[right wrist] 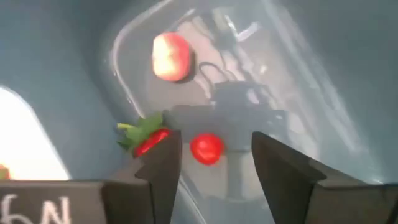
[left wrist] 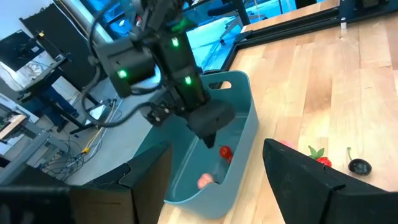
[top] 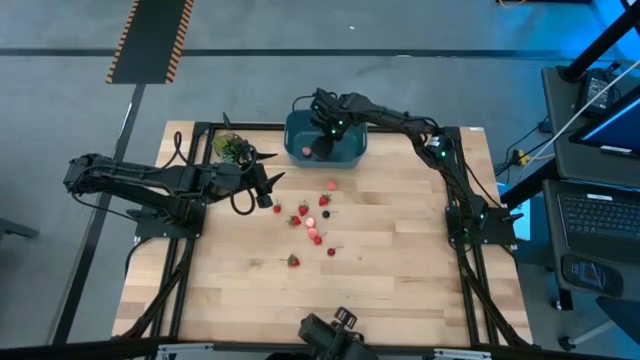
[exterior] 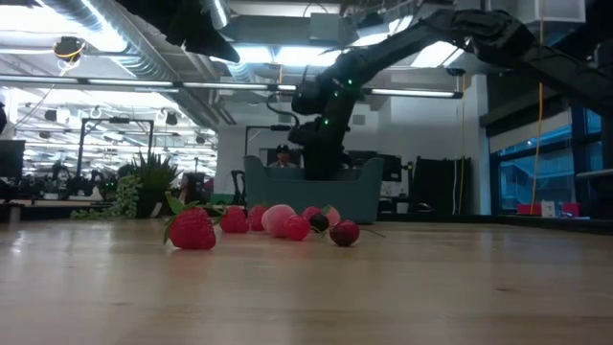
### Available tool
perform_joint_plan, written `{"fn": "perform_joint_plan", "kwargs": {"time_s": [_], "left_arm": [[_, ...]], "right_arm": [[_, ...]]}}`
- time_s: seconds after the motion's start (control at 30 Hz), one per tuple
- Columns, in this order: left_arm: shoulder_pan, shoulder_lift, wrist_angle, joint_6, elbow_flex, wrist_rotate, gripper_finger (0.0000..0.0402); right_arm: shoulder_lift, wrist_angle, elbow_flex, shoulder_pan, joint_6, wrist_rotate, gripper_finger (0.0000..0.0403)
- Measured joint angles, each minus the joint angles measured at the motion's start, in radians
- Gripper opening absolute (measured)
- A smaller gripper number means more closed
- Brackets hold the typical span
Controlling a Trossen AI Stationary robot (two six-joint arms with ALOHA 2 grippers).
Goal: Pick and placing Produce into tupperware
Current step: Put the strawberry into the blue bin
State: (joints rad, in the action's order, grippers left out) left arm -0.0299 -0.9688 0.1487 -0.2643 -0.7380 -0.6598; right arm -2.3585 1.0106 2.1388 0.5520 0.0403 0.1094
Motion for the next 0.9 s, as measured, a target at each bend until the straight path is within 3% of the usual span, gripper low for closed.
{"fn": "perform_joint_plan", "kwargs": {"time_s": [0.3,0.9], "left_arm": [[0.0,0.0,0.0,0.011,0.0,0.0,0.0245],[-0.003,0.0,0.0,0.054,0.0,0.0,0.0245]], "right_arm": [[0.051,0.198,0.125,-0.077,-0.088,-0.183,0.0197],[0.314,0.411,0.127,-0.299,-0.121,-0.208,0.0197]]}}
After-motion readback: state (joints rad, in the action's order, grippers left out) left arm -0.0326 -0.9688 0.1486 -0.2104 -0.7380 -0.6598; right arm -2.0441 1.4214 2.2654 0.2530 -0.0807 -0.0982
